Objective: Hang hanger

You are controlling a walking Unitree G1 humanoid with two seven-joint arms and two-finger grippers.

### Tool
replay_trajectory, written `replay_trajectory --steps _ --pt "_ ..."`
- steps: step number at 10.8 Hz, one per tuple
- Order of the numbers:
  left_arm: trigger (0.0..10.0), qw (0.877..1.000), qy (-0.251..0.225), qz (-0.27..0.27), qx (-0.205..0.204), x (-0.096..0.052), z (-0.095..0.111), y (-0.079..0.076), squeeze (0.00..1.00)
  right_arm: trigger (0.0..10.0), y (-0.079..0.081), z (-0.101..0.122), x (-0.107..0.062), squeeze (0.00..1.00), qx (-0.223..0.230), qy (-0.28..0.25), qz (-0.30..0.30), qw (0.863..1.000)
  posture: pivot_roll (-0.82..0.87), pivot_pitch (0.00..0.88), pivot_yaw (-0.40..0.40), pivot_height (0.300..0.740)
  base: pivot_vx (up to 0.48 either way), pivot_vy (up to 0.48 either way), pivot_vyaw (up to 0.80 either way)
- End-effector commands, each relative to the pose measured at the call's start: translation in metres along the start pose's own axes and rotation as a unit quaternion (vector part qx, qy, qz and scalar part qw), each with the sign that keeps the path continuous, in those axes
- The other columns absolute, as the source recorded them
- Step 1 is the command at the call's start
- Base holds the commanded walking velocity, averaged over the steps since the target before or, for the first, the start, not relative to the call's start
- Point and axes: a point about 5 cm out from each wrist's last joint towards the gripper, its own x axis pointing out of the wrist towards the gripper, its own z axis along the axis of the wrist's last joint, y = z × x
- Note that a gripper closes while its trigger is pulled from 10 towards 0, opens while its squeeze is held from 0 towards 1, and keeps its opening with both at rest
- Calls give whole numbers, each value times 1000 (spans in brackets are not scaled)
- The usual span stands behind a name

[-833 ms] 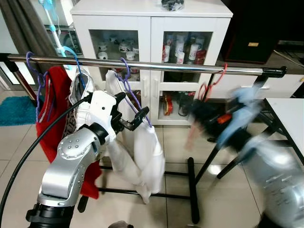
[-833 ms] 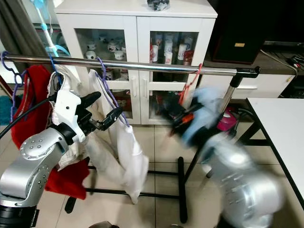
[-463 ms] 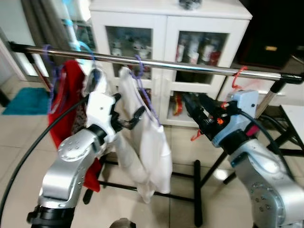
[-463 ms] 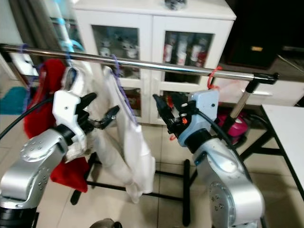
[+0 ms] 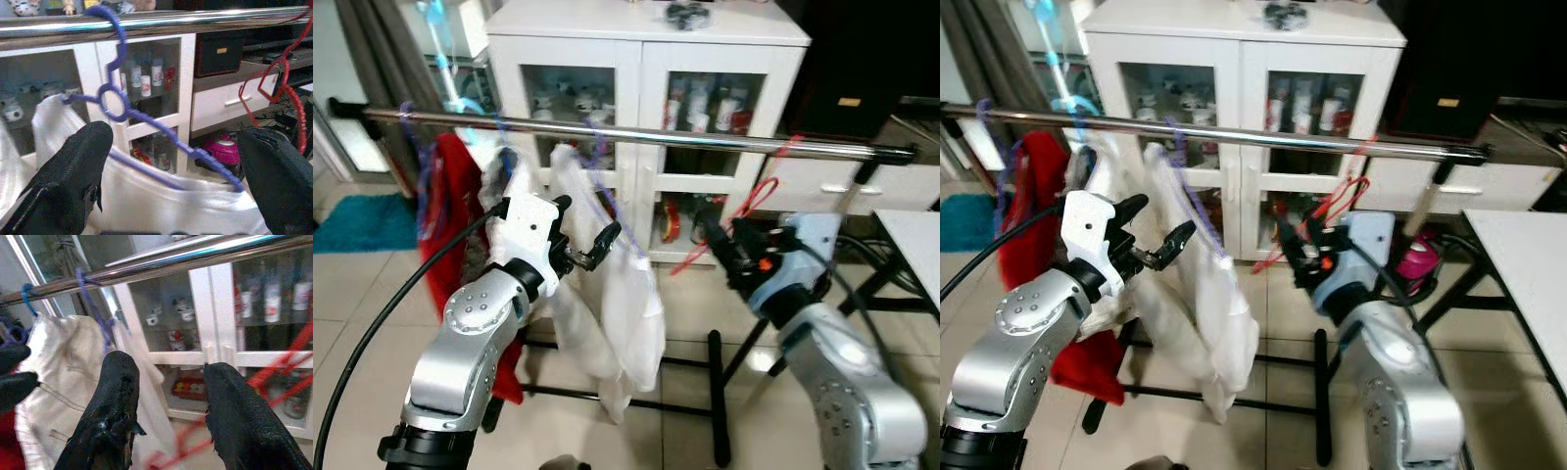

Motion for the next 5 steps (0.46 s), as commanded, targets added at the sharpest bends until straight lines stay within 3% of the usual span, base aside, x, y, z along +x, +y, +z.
replay_trajectory --steps 1,3,5 --pt "10000 1000 -5 2 5 4 3 -1 0 10000 -2 1 1 0 -11 -7 -2 1000 -91 0 11 740 0 270 0" --pt "10000 1000 2 9 0 -1 -2 0 0 10000 -8 -2 1 0 -37 -16 -31 999 -96 0 4 740 0 268 0" --pt "10000 1000 8 22 -3 1 -4 3 0 10000 -9 -4 3 0 -73 -11 -45 996 -100 0 9 740 0 0 0"
